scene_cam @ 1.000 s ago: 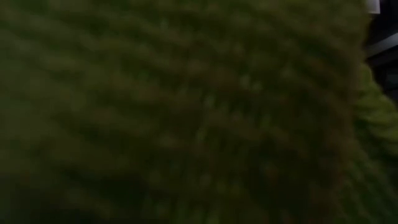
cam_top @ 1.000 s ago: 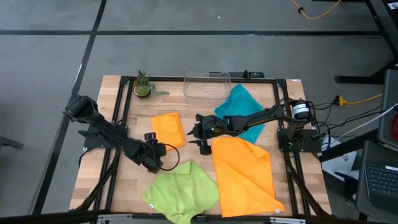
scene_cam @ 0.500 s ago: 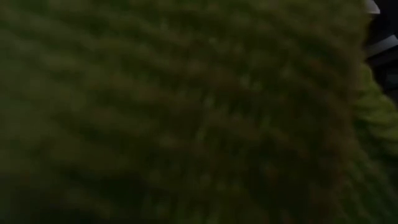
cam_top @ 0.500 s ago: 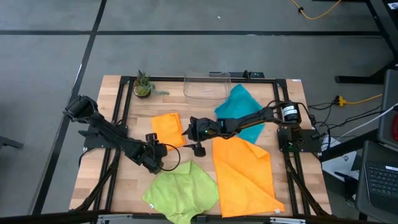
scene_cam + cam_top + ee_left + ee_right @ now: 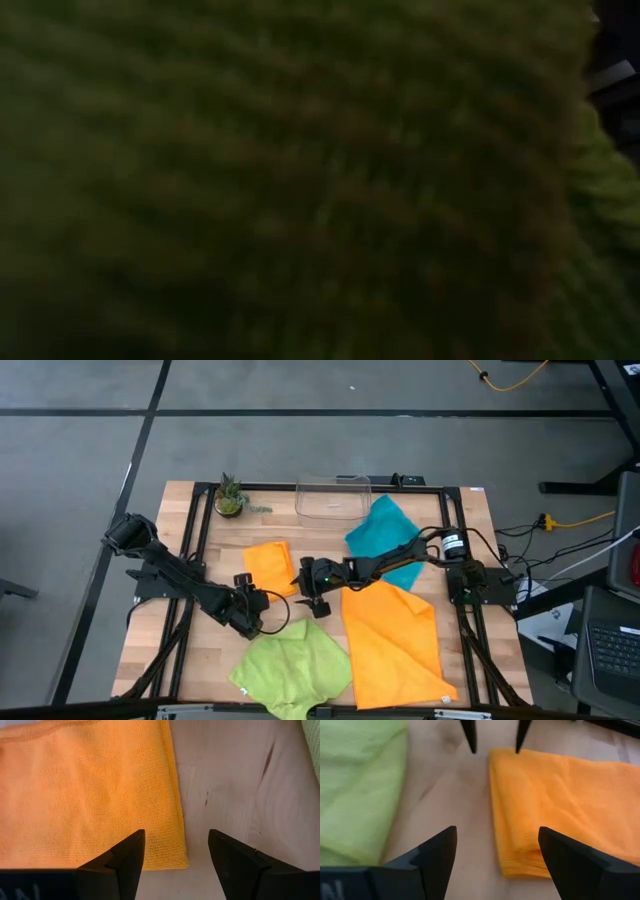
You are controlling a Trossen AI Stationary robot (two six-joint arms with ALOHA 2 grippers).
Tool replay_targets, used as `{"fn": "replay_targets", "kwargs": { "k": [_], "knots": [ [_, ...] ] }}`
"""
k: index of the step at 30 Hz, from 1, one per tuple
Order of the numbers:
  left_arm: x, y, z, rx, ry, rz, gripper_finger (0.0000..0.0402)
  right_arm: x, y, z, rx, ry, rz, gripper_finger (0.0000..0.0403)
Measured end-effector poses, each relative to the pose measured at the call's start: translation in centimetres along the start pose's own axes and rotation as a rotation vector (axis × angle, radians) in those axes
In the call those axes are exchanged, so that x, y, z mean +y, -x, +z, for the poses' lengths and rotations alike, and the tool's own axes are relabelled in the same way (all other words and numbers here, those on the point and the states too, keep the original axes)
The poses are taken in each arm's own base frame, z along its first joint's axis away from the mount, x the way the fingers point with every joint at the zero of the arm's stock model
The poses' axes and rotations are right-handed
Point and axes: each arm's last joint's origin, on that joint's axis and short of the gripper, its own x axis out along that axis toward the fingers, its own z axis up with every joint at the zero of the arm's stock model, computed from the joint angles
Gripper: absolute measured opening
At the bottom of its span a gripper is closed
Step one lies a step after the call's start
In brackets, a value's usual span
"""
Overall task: Fold microfiber towels
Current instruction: Fold the orange microfiber cloth
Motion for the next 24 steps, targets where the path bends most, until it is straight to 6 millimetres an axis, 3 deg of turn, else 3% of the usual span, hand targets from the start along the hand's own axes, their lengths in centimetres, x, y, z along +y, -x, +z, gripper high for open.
{"fn": "replay_targets", "kwargs": {
  "k": [8, 24],
  "knots": [
    [0.0, 0.0, -0.1, 0.012, -0.001, -0.008, 0.0213, -0.5, -2.9, 0.1, 0.146, -0.009, -0.014, 0.0282],
    [1.4, -2.0, -1.7, 0.102, 0.053, -0.032, 0.0213, -0.5, -3.1, 0.0, 0.218, -0.092, -0.031, 0.023]
  ]
}}
